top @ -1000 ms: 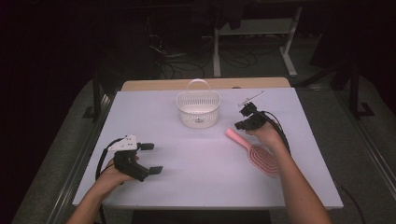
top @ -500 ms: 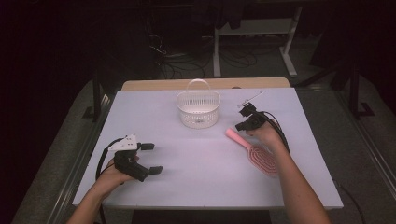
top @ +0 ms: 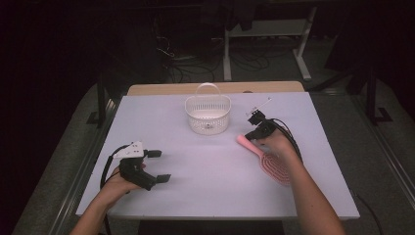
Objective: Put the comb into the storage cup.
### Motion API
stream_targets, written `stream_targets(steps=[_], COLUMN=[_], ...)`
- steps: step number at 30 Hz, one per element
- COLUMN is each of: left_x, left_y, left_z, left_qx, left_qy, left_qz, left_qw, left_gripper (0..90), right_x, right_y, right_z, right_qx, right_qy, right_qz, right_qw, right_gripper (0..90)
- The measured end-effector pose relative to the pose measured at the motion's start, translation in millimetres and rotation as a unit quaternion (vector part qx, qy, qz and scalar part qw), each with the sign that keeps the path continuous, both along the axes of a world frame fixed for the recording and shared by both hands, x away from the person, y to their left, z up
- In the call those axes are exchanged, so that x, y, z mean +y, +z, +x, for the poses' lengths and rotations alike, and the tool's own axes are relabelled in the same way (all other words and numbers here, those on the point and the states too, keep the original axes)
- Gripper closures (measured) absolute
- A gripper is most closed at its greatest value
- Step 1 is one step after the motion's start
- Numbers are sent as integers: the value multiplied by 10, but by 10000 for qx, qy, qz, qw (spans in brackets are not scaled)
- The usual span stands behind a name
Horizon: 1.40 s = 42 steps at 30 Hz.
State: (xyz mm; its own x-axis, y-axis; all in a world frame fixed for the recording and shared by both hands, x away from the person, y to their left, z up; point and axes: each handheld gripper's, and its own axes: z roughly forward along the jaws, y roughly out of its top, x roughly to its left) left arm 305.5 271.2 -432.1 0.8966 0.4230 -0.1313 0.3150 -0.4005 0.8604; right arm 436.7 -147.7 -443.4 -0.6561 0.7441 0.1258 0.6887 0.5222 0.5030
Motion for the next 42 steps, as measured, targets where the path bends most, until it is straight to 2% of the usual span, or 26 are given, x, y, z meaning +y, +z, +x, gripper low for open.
stream_targets(steps=[15,29,42], left_x=[-4,-1,-6], left_y=[2,4,8], left_z=[-8,-10,-19], left_qx=[-9,-21,-25], left_qy=[-1,1,10], left_qz=[7,8,6], left_qw=[10000,10000,10000], left_gripper=[1,1,1], right_x=[95,325,571], right_y=[2,2,-21], right_z=[-37,-165,-395], right_qx=[-1,43,27], right_qy=[168,573,1053], right_qz=[-1,47,151], right_qw=[9999,9983,9943], right_gripper=[888,888,888])
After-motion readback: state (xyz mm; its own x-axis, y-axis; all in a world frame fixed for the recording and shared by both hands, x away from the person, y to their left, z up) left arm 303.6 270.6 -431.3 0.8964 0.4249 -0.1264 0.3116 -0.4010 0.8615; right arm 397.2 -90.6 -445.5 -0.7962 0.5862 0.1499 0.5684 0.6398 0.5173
